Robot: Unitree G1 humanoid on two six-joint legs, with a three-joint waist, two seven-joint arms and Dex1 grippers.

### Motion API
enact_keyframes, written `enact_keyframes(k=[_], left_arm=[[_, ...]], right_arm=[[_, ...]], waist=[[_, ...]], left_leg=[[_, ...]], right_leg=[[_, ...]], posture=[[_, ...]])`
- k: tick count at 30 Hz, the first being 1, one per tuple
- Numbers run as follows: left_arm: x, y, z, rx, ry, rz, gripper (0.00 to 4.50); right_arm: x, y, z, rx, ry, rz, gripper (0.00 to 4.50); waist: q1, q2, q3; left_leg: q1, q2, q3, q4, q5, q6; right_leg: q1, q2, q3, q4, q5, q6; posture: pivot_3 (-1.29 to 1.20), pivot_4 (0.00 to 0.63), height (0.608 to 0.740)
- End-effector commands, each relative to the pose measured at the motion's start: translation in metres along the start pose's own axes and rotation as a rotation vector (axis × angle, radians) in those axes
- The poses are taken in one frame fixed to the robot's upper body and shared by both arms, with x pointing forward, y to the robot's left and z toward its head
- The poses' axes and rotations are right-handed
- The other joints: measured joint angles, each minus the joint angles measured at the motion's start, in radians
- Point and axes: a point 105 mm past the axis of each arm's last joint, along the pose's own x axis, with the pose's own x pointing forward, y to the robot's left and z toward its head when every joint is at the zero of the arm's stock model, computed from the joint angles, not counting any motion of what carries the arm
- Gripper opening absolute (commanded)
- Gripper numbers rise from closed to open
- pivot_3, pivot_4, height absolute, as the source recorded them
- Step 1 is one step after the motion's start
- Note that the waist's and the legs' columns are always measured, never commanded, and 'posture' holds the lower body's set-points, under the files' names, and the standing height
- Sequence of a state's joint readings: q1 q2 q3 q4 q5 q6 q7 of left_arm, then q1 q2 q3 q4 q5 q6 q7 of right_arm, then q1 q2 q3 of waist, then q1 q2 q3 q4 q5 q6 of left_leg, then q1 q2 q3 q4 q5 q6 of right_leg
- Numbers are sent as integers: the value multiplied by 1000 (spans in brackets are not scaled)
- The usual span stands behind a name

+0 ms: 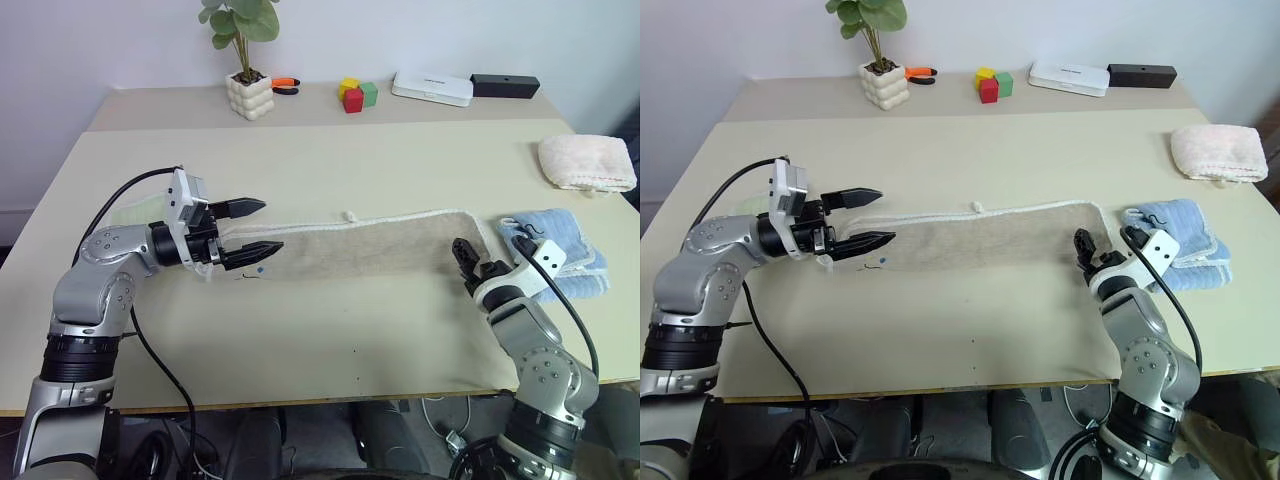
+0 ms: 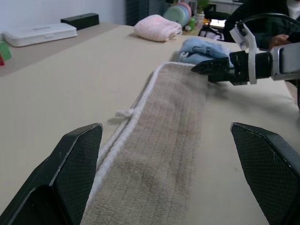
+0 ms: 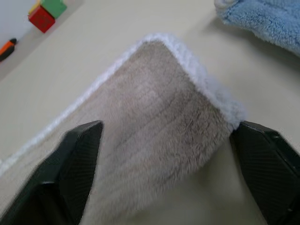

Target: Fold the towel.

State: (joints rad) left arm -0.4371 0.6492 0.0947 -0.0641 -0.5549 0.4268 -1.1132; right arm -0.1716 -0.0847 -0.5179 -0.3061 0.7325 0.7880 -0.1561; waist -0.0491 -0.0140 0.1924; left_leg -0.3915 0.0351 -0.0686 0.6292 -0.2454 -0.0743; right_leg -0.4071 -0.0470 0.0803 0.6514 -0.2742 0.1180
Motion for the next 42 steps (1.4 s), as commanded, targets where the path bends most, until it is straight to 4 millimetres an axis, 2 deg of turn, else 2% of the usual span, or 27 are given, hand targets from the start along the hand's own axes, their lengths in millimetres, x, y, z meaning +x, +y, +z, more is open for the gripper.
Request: enact_keyframes(k=[1, 6, 7, 12, 17, 19, 21, 24, 29, 34, 37, 42], left_arm=[[-3, -1, 11, 42, -32, 11, 4500], [-3, -2, 10, 30, -33, 14, 4500], [-2, -2, 10, 29, -33, 13, 4500], [1, -2, 8, 18, -41, 8, 4500], [2, 2, 8, 19, -41, 9, 4500], [2, 4, 8, 20, -42, 11, 4500], [2, 6, 9, 21, -43, 12, 4500], [1, 8, 8, 22, -45, 20, 4500], [-3, 8, 9, 23, -44, 34, 4500], [-7, 6, 8, 22, -39, 49, 4500], [-10, 5, 8, 22, -35, 57, 4500], [-11, 2, 8, 20, -31, 59, 4500]], right_arm=[[7, 10, -11, 30, 32, 28, 2709], [8, 12, -9, 22, 14, 31, 132], [7, 11, -9, 17, 11, 25, 51], [0, 6, 5, -64, -34, 12, 51], [-12, 5, 29, -285, -98, 29, 51], [-14, 5, 37, -302, -115, 34, 51], [-16, 15, 48, -440, -141, 79, 51], [-15, 34, 51, -589, -151, 163, 51], [-18, 73, 36, -891, -162, 357, 51], [-26, 103, 15, -1053, -156, 549, 51], [-35, 126, -11, -1115, -114, 722, 51], [-39, 138, -47, -1169, -18, 867, 51]], waist=[[-3, 0, 0], [-18, 0, 0], [-19, 0, 0], [-16, 0, 0], [-10, 1, 0], [-11, 1, 0], [-14, 1, 1], [-16, 1, 1], [-18, 0, 1], [-17, -1, 1], [-16, -1, 1], [-16, -1, 1]], left_leg=[[0, 0, 0, 0, 0, 0], [0, 0, 0, -1, 0, 0], [0, 0, 0, -1, 0, 0], [0, 0, 0, -1, 0, 0], [-1, 0, 0, -1, 0, 0], [-1, 0, 0, -1, 0, 0], [-1, 0, 0, -1, 0, 0], [-1, 0, 1, -1, 0, 0], [-1, 0, 1, -1, 0, 0], [-1, 0, 1, -1, 0, 0], [-1, 0, 1, -1, 0, 0], [-1, 0, 1, -1, 0, 0]], right_leg=[[0, 0, 0, 0, 0, 0], [0, 0, 0, 0, 0, 0], [0, 1, 0, 0, 0, 0], [0, 0, 0, -1, 0, 0], [0, 0, 0, -2, 0, 0], [0, 0, 0, -2, 0, 0], [0, 0, 0, -2, 0, 0], [0, 0, 0, -2, 0, -1], [-1, 0, 0, -2, 0, 0], [-1, 0, 0, -2, 0, 0], [-1, 0, 0, -2, 0, 0], [-1, 0, 0, -2, 0, 0]], posture=[[0, 150, 740], [0, 150, 740], [0, 150, 740], [0, 150, 740], [0, 150, 740], [0, 150, 740], [0, 150, 740], [0, 150, 740], [0, 150, 740], [0, 150, 740], [0, 150, 740], [0, 150, 740]])
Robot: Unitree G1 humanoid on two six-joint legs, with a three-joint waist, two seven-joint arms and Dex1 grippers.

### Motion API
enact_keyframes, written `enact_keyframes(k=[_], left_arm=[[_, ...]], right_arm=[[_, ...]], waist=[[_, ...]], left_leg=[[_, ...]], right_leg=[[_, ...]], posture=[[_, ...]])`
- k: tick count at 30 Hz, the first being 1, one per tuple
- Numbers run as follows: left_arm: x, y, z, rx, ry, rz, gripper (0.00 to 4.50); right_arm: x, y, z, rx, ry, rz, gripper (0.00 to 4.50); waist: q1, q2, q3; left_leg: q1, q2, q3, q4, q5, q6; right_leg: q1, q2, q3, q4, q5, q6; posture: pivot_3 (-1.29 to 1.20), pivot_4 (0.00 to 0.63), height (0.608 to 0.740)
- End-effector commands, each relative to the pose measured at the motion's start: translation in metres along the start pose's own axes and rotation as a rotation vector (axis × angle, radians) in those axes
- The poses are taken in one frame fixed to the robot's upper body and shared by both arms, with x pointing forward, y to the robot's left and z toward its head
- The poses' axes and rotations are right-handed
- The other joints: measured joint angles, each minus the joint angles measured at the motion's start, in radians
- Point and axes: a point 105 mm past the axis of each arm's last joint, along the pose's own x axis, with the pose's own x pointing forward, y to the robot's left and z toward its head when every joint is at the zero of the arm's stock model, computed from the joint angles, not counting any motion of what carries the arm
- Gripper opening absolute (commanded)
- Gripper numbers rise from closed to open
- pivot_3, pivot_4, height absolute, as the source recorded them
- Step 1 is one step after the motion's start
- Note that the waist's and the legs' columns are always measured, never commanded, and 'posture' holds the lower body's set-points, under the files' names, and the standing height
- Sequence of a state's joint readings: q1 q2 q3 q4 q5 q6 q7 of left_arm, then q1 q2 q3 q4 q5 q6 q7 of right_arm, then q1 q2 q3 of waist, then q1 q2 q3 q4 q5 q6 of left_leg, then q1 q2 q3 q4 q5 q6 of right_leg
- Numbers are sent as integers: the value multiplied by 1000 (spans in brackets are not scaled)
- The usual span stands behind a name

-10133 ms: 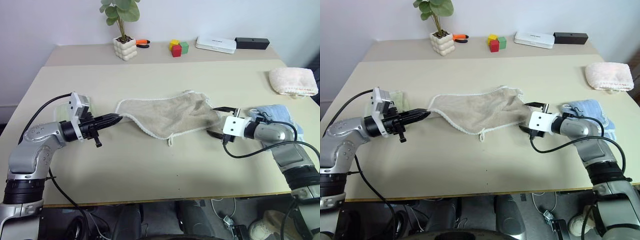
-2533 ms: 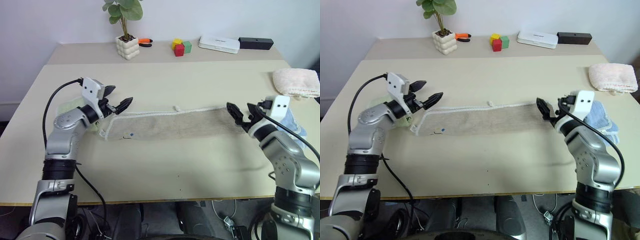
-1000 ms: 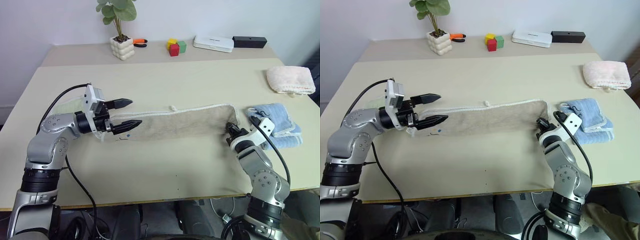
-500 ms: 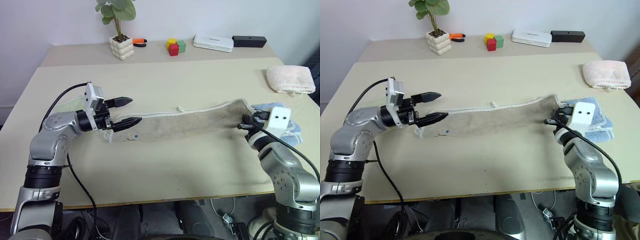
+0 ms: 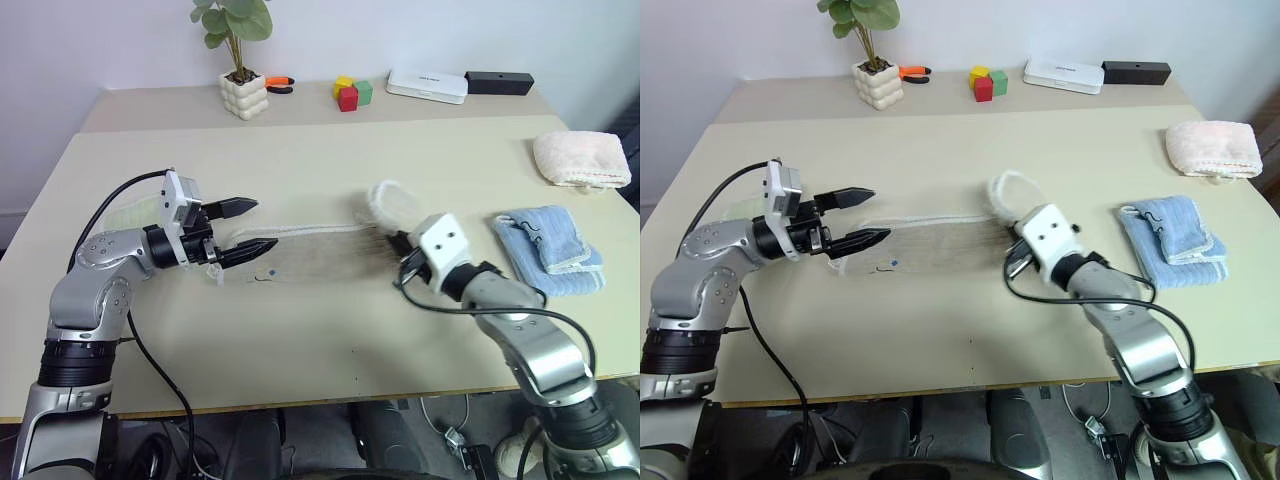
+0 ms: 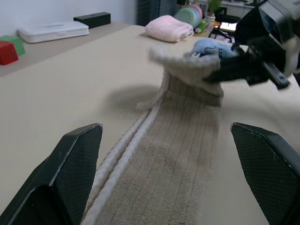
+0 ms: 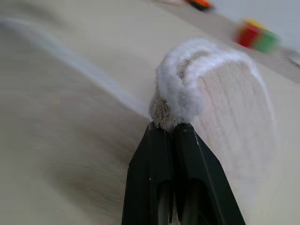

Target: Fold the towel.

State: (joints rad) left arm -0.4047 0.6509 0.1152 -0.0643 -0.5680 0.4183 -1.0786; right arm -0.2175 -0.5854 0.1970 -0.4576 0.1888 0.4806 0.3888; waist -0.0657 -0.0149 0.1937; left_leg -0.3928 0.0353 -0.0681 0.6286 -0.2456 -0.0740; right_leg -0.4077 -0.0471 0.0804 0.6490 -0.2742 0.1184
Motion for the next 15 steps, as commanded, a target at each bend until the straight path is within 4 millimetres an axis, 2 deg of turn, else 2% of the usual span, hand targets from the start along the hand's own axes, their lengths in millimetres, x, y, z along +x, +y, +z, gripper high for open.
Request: enact_keyframes(k=[1, 4, 7, 10, 14, 15], left_arm=[[-4, -2, 12, 37, -21, 6, 4500], [-5, -4, 13, 35, -15, 7, 4500], [-7, -5, 12, 36, -7, 11, 4500], [-7, -6, 12, 31, -7, 15, 4500], [-7, -8, 10, 28, -4, 14, 4500], [-7, -8, 10, 26, -4, 14, 4500]], right_arm=[[8, 21, 4, -37, -19, 103, 51], [14, 33, -4, -59, 11, 159, 51], [21, 34, -8, -62, 17, 158, 51], [26, 34, -6, -66, 8, 164, 911], [27, 38, -2, -36, -6, 202, 2827], [24, 42, 2, -1, -24, 234, 3439]], waist=[[1, 0, 0], [4, -1, 0], [7, -1, 0], [7, -1, 0], [11, -1, 0], [12, -1, 0]], left_leg=[[0, 0, 0, 0, 0, 0], [0, 0, 0, 1, 0, 0], [0, 0, 0, 1, 0, 0], [0, 0, 0, 0, 0, 0], [0, 0, 0, 1, 0, 0], [0, 0, 0, 0, 0, 0]], right_leg=[[0, 0, 0, 0, 0, 0], [0, 0, 0, 0, 0, 0], [0, 0, 0, 0, 0, 0], [0, 0, 0, 0, 0, 0], [0, 0, 0, 0, 0, 0], [0, 0, 0, 0, 0, 0]], posture=[[0, 150, 740], [0, 150, 740], [0, 150, 740], [0, 150, 740], [0, 150, 740], [0, 150, 740]])
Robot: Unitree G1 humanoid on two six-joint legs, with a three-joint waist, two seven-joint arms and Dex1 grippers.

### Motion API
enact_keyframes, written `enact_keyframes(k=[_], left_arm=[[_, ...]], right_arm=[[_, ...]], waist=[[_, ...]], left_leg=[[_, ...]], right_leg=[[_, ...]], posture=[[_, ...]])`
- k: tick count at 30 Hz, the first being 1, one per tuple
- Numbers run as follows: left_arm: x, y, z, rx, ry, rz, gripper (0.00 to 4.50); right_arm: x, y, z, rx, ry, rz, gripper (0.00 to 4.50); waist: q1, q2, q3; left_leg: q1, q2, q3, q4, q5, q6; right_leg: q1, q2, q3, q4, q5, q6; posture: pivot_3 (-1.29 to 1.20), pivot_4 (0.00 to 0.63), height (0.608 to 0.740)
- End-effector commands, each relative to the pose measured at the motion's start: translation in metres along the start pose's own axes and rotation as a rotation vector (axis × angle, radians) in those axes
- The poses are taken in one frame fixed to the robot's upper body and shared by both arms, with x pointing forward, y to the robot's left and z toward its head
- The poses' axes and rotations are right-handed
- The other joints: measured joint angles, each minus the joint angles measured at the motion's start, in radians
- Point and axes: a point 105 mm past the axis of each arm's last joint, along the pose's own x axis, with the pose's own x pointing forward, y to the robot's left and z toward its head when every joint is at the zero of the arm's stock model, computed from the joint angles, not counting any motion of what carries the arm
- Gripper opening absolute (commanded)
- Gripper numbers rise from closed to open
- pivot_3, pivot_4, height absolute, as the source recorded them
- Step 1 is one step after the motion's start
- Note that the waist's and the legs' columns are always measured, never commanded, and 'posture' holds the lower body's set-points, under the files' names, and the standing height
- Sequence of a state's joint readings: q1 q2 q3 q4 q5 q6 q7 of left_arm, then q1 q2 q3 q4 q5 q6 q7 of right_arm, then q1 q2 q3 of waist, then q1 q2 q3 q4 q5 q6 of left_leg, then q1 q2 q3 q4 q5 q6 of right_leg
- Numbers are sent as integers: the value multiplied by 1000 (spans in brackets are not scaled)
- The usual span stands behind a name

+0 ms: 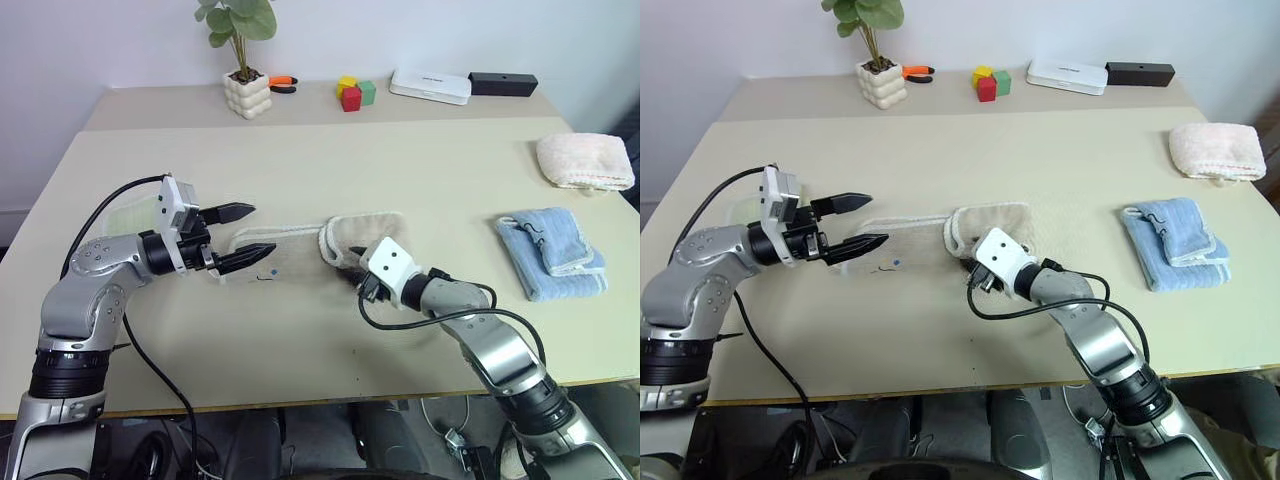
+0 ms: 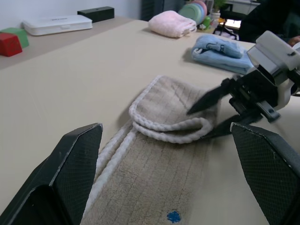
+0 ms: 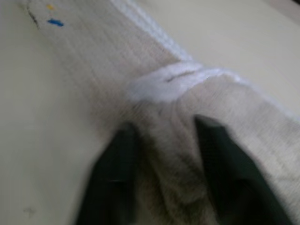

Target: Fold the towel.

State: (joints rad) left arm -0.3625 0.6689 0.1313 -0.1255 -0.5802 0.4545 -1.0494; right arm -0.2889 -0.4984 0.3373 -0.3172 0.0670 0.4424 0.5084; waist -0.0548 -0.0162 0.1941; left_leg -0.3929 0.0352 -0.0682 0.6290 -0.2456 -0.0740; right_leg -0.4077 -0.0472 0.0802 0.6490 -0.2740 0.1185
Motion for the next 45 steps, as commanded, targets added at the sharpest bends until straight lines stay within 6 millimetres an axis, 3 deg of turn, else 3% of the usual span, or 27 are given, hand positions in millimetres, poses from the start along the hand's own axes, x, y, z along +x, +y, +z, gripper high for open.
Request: enact_keyframes(k=[1, 2, 5, 7, 9, 13, 16, 19, 24, 26, 28, 34, 38, 43, 45], left_arm=[[-2, -3, 11, 32, -26, -6, 4500], [-2, -2, 11, 32, -26, -6, 4500], [-2, -2, 10, 30, -26, -5, 4500], [-1, -1, 9, 26, -27, -7, 4500], [1, -2, 9, 23, -34, -9, 4500], [4, -4, 9, 16, -40, -13, 4500], [5, -5, 8, 14, -38, -16, 4500], [4, -6, 9, 12, -38, -12, 4500], [2, -7, 7, 5, -27, -4, 4500], [1, -8, 6, -6, -25, 0, 4500], [-1, -11, 5, -23, -21, -2, 4500], [1, -19, -2, -84, -26, 26, 4500], [7, -9, -7, -210, -58, 173, 4500], [1, -21, -12, -317, -42, 252, 4500], [-3, -20, -15, -366, -39, 311, 4500]], right_arm=[[-7, 8, 21, 68, -94, 75, 3900], [-10, 9, 26, 117, -115, 93, 4434], [-18, 9, 36, 262, -152, 145, 4478], [-26, -17, 56, 420, -262, 102, 4478], [-27, -45, 61, 505, -314, -6, 4478], [-17, -74, 46, 517, -273, -173, 3236], [-5, -77, 35, 506, -237, -217, 1651], [6, -66, 24, 455, -208, -209, 27], [18, -51, -16, 389, -99, -235, 27], [21, -35, -50, 312, 37, -214, 27], [19, -21, -71, 284, 109, -192, 27], [19, -19, -49, 324, 21, -162, 27], [15, -43, -16, 331, -108, -195, 1774], [1, -53, 13, 295, -205, -130, 4286], [-6, -56, 18, 264, -222, -113, 4404]], waist=[[4, 0, 0], [7, 0, 0], [11, 0, 0], [10, 0, 0], [9, 0, 0], [11, 0, 0], [11, 0, 0], [7, 0, 0], [10, 0, 0], [10, 0, 0], [10, -1, -1], [11, -3, -2], [10, -3, -2], [6, -2, -1], [10, -2, -1]], left_leg=[[0, 0, 0, 0, 0, 0], [0, 0, 0, 0, 0, 0], [0, 0, 0, 0, 0, 0], [0, 0, 0, 0, 0, 0], [0, 0, 0, 1, 0, 0], [0, 0, 0, 0, 0, 0], [0, 0, 0, -1, 0, 0], [-1, 0, 0, -1, 0, 0], [-1, 0, 0, -1, 0, 0], [-1, 0, 0, -1, 0, 0], [0, 0, 1, -1, 0, 0], [2, 0, 0, -1, 0, 0], [2, 0, 0, 0, 0, 0], [1, 0, 0, -1, 0, 0], [1, 0, 0, -1, 0, 0]], right_leg=[[0, 0, 0, 0, 0, 0], [0, 0, 0, 0, 0, 0], [0, 0, 0, 0, 0, 0], [1, 0, 0, 0, 0, 0], [0, 0, 0, 0, 0, 0], [0, 0, 0, 0, 0, 0], [0, 0, 0, -1, 0, 0], [-1, 0, 0, 0, 0, 0], [-1, 0, 0, 0, 0, 0], [-1, 0, 0, 0, 0, 0], [0, 0, 0, -1, 0, 0], [2, 0, 0, -1, 0, 0], [2, 0, 0, 0, 0, 0], [1, 0, 0, 0, 0, 0], [1, 0, 0, 0, 0, 0]], posture=[[0, 150, 740], [0, 150, 740], [0, 150, 740], [0, 150, 740], [0, 150, 740], [0, 150, 740], [0, 150, 740], [0, 150, 740], [0, 150, 740], [0, 150, 740], [0, 150, 740], [0, 150, 740], [0, 150, 740], [0, 150, 740], [0, 150, 740]])
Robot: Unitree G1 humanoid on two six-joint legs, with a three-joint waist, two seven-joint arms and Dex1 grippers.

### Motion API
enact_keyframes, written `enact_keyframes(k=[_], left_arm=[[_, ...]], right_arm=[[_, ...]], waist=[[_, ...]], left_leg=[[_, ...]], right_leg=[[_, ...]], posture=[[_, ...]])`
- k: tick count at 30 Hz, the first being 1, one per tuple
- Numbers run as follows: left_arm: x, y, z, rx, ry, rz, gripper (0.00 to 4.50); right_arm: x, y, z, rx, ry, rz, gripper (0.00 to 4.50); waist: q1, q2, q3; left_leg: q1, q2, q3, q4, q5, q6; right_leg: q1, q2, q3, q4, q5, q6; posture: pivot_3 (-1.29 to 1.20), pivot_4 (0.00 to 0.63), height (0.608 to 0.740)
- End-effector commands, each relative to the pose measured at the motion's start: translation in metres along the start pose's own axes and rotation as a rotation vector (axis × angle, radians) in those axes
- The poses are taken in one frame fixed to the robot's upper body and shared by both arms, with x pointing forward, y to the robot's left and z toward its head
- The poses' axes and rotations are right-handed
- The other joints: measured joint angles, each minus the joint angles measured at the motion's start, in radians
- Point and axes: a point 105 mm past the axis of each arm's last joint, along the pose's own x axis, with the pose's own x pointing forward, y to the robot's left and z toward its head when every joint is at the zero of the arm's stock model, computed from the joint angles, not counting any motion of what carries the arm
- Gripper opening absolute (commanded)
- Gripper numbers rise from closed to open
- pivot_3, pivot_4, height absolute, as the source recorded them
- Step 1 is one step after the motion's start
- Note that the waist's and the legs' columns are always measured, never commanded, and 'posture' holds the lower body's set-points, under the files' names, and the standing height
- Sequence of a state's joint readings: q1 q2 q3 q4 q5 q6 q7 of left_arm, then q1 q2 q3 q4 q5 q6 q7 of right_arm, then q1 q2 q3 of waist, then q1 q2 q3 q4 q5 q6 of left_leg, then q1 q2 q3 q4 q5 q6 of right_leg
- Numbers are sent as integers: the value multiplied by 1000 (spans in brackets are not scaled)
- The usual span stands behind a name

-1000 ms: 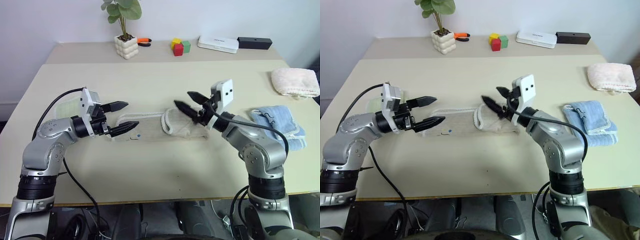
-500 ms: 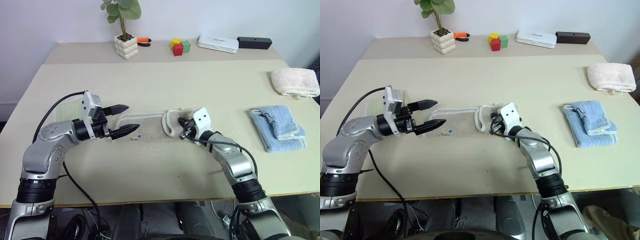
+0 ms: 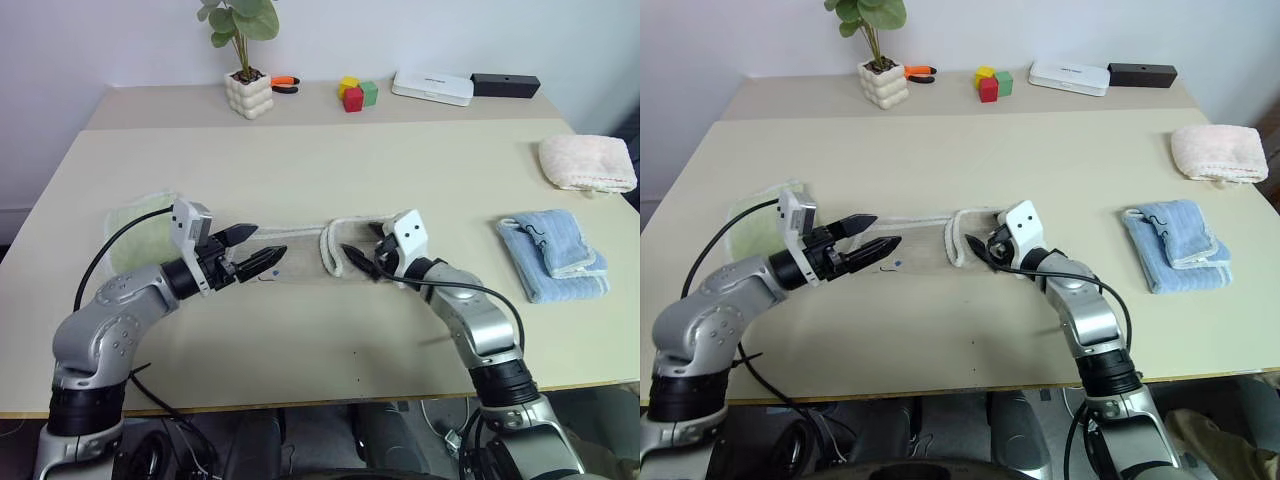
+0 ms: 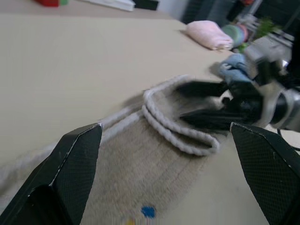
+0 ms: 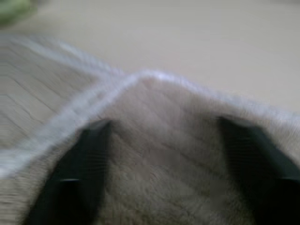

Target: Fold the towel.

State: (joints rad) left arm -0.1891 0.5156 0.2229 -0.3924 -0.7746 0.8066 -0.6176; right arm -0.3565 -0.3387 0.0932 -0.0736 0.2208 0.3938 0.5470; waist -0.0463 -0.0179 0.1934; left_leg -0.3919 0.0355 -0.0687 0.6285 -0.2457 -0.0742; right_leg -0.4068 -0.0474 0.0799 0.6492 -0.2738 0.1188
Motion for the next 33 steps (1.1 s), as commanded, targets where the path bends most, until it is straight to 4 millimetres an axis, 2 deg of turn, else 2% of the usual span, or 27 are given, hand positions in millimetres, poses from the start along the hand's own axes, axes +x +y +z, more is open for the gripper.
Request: enact_keyframes(k=[1, 5, 8, 10, 14, 17, 19, 24, 27, 29, 31, 33], left_arm=[[-10, 4, 8, -62, -43, 120, 4500], [-25, 9, 4, -210, -92, 275, 4500], [-36, 8, -7, -328, -110, 368, 4500], [-42, 4, -17, -365, -95, 407, 4500], [-61, 1, -52, -515, -31, 495, 4500], [-65, -1, -59, -594, -47, 519, 4500], [-65, 2, -59, -638, -65, 530, 4500], [-47, 5, -61, -661, -17, 480, 4500], [-28, 7, -60, -704, -27, 427, 4500], [-17, 8, -62, -762, -30, 397, 4500], [-9, 16, -71, -918, -59, 405, 4500], [-2, 20, -77, -1008, -73, 398, 3979]], right_arm=[[-15, -2, 36, -63, -108, 73, 4404], [-45, -4, 57, -57, -138, 230, 4404], [-66, -1, 66, -59, -100, 347, 4404], [-69, -8, 72, -135, -104, 322, 4404], [-69, -13, 76, -137, -112, 303, 4404], [-67, -9, 73, -139, -109, 304, 4404], [-66, -7, 72, -138, -109, 302, 4404], [-61, -3, 68, -140, -108, 293, 4404], [-58, -3, 68, -153, -108, 284, 4404], [-57, -2, 68, -161, -110, 277, 4404], [-56, -3, 72, -171, -121, 264, 4404], [-55, -3, 76, -172, -131, 252, 4500]], waist=[[3, 0, 0], [4, -1, 1], [4, -1, 1], [0, -2, 1], [1, -2, 1], [7, -2, 1], [11, -2, 1], [12, -2, 1], [17, -2, 1], [25, -2, 1], [31, -1, 0], [37, 1, -1]], left_leg=[[0, 0, 0, 0, 0, 0], [-1, 0, -1, 2, 0, 0], [0, -1, -1, 2, 0, 0], [0, 0, -1, 2, 0, 0], [1, 0, -1, 2, 0, 0], [1, 0, 0, 2, 0, 0], [1, -1, 0, 2, 0, 0], [0, -1, 0, 2, 0, 0], [0, -2, 0, 2, 0, 0], [0, -2, 0, 2, 0, 0], [0, -2, 0, 2, 0, 0], [0, -2, 0, 3, 0, 0]], right_leg=[[0, 0, 0, 0, 0, 0], [1, -1, -1, 0, 0, 0], [2, -1, -1, -1, 0, 0], [2, 0, -1, -1, 0, 0], [2, 0, 0, -1, -1, -2], [2, 0, 1, -1, -2, -4], [2, -1, 0, -2, -2, -4], [2, -1, 1, -2, -2, -5], [2, -1, 0, -3, -2, -5], [3, -1, 1, -3, -2, -5], [3, -1, 1, -4, -2, -5], [4, -2, 0, -4, -2, -4]], posture=[[0, 150, 740], [0, 150, 740], [0, 150, 740], [0, 150, 740], [0, 150, 740], [0, 150, 740], [0, 150, 740], [0, 150, 740], [0, 150, 740], [0, 150, 740], [0, 150, 740], [0, 150, 740]])
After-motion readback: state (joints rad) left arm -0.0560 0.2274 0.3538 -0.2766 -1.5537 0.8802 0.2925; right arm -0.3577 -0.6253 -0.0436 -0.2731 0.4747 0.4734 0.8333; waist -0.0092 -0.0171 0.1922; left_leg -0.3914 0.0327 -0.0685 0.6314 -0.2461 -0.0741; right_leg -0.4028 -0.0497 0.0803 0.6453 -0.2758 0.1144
